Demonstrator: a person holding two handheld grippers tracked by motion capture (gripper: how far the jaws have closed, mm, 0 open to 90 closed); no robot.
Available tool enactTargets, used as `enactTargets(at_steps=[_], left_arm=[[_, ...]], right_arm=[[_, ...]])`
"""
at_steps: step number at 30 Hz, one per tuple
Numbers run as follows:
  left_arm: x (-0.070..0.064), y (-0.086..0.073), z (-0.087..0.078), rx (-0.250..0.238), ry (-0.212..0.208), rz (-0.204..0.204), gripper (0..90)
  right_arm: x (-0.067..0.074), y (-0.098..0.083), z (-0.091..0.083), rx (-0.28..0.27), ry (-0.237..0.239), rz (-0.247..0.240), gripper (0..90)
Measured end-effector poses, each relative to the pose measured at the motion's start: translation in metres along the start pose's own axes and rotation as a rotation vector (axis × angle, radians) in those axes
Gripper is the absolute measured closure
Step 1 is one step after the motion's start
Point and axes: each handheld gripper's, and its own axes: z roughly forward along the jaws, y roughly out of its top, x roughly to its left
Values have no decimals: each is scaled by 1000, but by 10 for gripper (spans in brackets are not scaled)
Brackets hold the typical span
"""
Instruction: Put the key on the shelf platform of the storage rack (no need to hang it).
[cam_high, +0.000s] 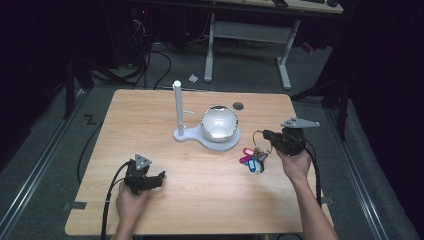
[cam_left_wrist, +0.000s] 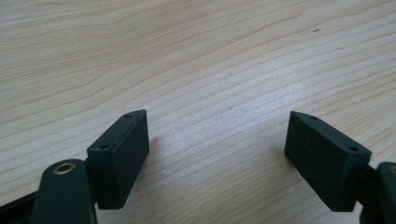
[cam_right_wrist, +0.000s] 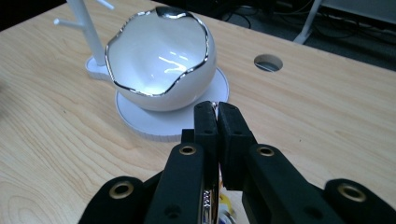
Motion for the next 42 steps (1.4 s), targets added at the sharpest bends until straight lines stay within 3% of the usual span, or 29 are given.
enactTargets(at_steps=[19,42], left_arm=[[0,0,0,1,-2,0,224],[0,0,0,0,2,-2,227]], right_arm=[[10,53,-29,-73,54,-69,879],[35,113,-17,-105,141,-142,879]])
